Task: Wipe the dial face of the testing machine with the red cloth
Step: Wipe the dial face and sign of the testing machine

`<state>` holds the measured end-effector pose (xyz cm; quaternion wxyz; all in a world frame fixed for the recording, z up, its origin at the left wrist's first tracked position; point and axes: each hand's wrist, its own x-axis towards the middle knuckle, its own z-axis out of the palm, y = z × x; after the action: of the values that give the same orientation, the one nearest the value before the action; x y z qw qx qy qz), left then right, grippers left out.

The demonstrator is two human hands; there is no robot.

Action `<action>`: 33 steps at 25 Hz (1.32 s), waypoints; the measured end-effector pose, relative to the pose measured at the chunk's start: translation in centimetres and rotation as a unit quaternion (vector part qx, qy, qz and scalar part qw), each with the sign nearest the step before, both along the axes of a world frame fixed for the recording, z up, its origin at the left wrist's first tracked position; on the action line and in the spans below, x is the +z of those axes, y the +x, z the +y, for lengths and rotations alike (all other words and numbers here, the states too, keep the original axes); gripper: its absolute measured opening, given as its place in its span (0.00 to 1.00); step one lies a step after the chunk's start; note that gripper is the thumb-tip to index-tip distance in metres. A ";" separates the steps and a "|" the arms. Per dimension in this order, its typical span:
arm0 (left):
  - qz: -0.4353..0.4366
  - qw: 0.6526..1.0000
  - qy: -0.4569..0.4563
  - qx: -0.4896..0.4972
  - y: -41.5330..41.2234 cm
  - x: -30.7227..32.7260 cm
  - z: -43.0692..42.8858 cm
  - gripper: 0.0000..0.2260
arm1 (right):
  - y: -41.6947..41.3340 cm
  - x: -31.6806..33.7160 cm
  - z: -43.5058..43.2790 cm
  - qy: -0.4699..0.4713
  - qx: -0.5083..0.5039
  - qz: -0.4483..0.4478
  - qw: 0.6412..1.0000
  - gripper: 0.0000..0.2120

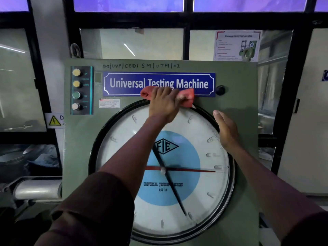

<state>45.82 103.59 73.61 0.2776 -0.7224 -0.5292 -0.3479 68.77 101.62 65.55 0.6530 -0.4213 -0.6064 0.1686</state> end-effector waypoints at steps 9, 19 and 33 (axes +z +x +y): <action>-0.381 0.920 -0.003 0.092 -13.5 -6.8 -3.1 0.24 | -1.6 -0.1 0.3 -0.020 -0.010 -0.020 1.000 0.35; -0.420 0.900 0.013 0.117 -11.7 -6.1 -2.4 0.25 | -1.0 0.2 0.1 -0.033 0.023 0.012 0.999 0.25; 0.224 0.971 0.030 -0.082 6.3 -1.7 1.4 0.31 | 0.4 0.0 2.1 -0.041 0.123 0.225 0.966 0.30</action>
<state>52.17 104.94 71.94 0.3814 -0.8141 -0.3818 -0.2145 69.13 103.71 65.56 0.7291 -0.3213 -0.4836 0.3623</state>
